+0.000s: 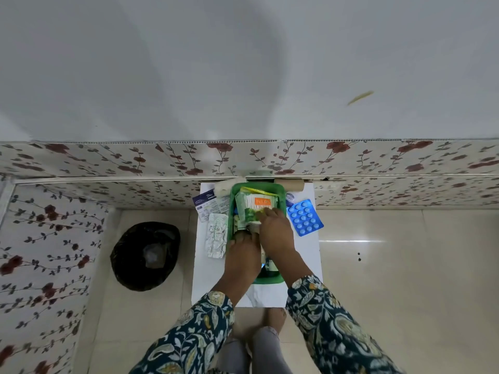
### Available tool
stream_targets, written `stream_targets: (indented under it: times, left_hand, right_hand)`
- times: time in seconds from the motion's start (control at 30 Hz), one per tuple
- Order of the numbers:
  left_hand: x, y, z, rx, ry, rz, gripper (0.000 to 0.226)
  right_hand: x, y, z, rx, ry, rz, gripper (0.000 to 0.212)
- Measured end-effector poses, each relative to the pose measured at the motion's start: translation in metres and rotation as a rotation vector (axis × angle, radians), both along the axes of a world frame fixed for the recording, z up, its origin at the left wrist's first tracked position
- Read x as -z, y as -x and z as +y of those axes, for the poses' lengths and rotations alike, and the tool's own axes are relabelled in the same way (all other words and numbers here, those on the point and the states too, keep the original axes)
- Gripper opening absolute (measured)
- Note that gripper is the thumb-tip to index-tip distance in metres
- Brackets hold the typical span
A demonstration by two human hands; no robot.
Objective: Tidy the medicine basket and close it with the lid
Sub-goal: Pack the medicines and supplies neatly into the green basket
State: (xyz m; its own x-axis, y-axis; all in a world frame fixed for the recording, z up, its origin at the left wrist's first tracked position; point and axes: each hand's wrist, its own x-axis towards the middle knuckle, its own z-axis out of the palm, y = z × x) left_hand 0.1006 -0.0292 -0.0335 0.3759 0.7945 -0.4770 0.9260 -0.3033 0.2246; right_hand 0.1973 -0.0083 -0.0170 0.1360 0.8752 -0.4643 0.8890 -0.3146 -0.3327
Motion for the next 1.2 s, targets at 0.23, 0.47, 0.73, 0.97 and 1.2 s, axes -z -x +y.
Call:
stream_targets:
  times: [0.23,0.47,0.73,0.97,1.2]
  left_hand:
    - [-0.007,0.001,0.015,-0.143,0.074,-0.076,0.031]
    - [-0.005,-0.018,0.005,-0.371,0.232,-0.172,0.043]
    - [-0.011,-0.007,0.01,-0.319,0.123,0.051,0.028]
    - [-0.019,-0.016,0.029,-0.205,0.036,0.078,0.039]
    - [-0.03,-0.04,0.056,0.024,-0.17,-0.103,0.033]
  right_hand:
    - [0.012,-0.001,0.005,-0.06,0.031,-0.025,0.051]
    - [0.014,-0.007,0.019,-0.268,-0.004,-0.083,0.037]
    - [0.009,0.007,0.01,-0.15,0.096,-0.134,0.033]
    - [-0.003,-0.008,0.015,0.0,-0.011,0.093,0.033]
    - [-0.01,-0.043,-0.004,0.616,-0.311,0.287,0.03]
